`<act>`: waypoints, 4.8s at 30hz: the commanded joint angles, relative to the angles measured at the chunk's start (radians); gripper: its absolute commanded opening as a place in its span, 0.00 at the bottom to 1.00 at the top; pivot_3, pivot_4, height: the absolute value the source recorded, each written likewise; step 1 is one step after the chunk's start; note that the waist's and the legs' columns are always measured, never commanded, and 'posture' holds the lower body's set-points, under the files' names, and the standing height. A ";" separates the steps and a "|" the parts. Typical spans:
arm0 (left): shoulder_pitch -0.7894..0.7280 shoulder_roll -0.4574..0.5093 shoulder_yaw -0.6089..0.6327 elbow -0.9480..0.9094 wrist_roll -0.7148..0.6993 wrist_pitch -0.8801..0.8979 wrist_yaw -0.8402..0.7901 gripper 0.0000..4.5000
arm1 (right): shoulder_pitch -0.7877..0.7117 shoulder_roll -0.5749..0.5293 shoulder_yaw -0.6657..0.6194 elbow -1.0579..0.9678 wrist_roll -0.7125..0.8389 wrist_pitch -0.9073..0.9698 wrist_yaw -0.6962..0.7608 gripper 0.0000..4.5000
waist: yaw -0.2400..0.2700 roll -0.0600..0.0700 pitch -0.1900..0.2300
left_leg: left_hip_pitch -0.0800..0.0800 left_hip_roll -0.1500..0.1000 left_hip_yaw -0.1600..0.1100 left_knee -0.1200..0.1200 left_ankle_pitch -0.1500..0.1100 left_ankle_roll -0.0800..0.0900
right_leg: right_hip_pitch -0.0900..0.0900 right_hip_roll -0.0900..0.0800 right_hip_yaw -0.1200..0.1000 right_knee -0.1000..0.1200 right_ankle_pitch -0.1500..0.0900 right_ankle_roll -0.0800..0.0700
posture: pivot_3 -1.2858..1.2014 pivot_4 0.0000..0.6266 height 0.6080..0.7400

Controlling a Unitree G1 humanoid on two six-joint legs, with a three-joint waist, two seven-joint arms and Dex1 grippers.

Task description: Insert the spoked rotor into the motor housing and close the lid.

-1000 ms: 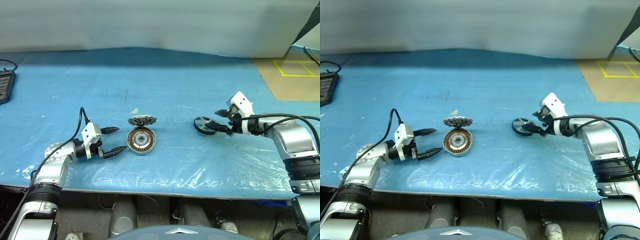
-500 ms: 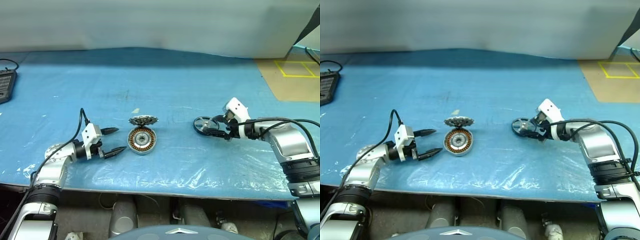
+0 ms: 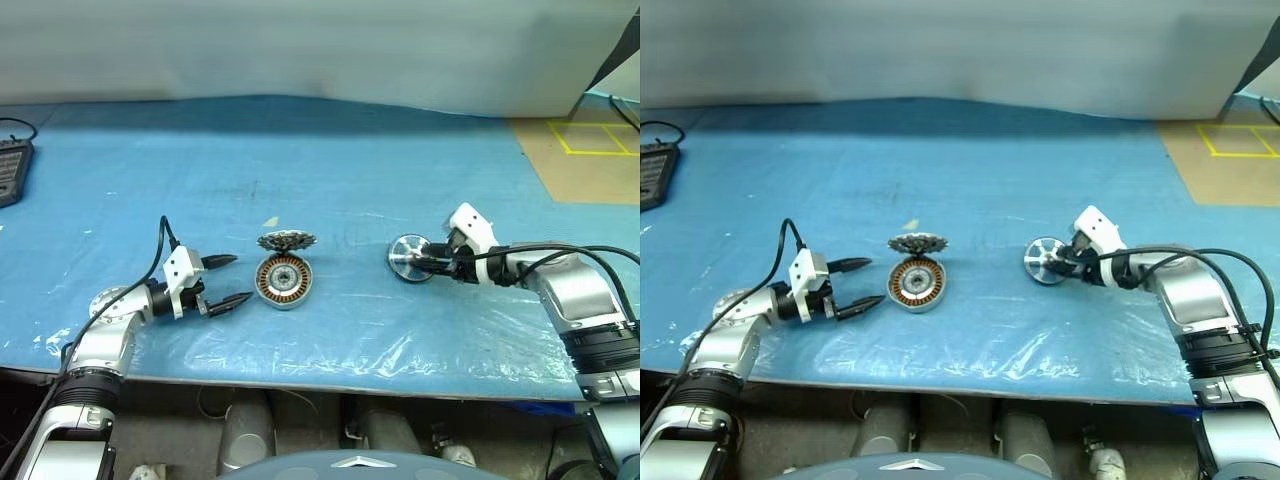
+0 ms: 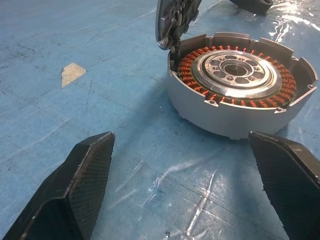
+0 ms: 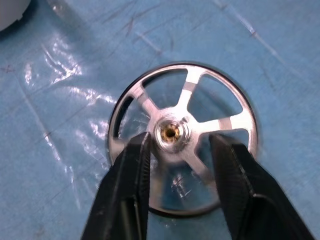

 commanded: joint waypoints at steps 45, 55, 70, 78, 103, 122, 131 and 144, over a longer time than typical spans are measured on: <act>-0.009 0.009 0.013 -0.019 0.001 -0.018 0.012 1.00 | -0.013 0.014 0.094 0.083 -0.095 -0.050 0.008 0.02 | 0.000 -0.004 -0.003 | 0.002 0.001 0.001 0.000 0.000 0.000 | 0.002 0.000 0.000 0.000 -0.001 0.001 | 0.52 0.24 1.00; -0.008 0.008 0.020 -0.011 -0.012 -0.016 0.003 1.00 | 0.022 0.061 -0.039 -0.003 0.039 -0.089 0.051 0.01 | 0.001 -0.005 -0.003 | 0.002 0.001 0.001 0.000 0.000 0.000 | 0.002 0.000 0.000 0.000 -0.001 0.001 | 0.52 0.24 1.00; -0.016 -0.002 0.011 -0.015 -0.056 -0.001 -0.108 1.00 | 0.032 0.168 0.093 -0.141 0.166 -0.136 0.234 0.01 | 0.000 -0.004 -0.003 | 0.000 0.001 0.001 0.000 0.000 0.001 | -0.001 0.000 0.000 -0.001 -0.002 0.002 | 0.52 0.24 1.00; 0.001 -0.003 0.011 -0.026 -0.054 -0.030 -0.131 1.00 | -0.071 0.261 0.171 -0.036 0.112 -0.191 0.240 0.01 | 0.000 -0.004 -0.003 | -0.003 0.001 0.001 -0.002 0.000 0.000 | -0.002 0.000 0.000 -0.001 0.002 -0.005 | 0.52 0.24 1.00; 0.028 -0.029 0.006 -0.044 -0.040 -0.040 -0.088 1.00 | -0.192 0.432 0.224 0.150 0.035 -0.244 0.212 0.01 | -0.003 -0.004 -0.003 | -0.002 0.001 0.001 -0.001 0.000 0.000 | -0.002 0.000 0.000 0.000 0.002 -0.006 | 0.52 0.24 1.00; 0.037 -0.023 0.009 -0.046 -0.038 -0.043 -0.070 1.00 | -0.196 0.438 0.238 0.171 -0.004 -0.261 0.227 0.39 | -0.003 -0.004 -0.003 | -0.001 0.001 0.001 -0.001 0.000 0.000 | -0.002 0.000 0.000 0.000 0.002 -0.006 | 0.52 0.24 1.00; 0.032 -0.021 0.009 -0.040 -0.034 -0.040 -0.072 1.00 | -0.183 0.438 0.209 0.112 0.057 -0.213 0.254 0.54 | -0.003 -0.004 -0.003 | -0.001 0.001 0.001 -0.002 0.000 0.000 | -0.002 0.000 0.000 0.000 0.002 -0.006 | 0.52 0.24 1.00; 0.042 -0.011 0.032 -0.039 -0.041 -0.043 -0.050 1.00 | -0.142 0.270 0.145 0.156 -0.053 -0.230 0.087 0.01 | -0.004 -0.004 -0.003 | -0.001 0.001 0.002 -0.002 0.000 0.000 | -0.002 0.000 0.000 0.000 0.001 -0.005 | 0.52 0.24 1.00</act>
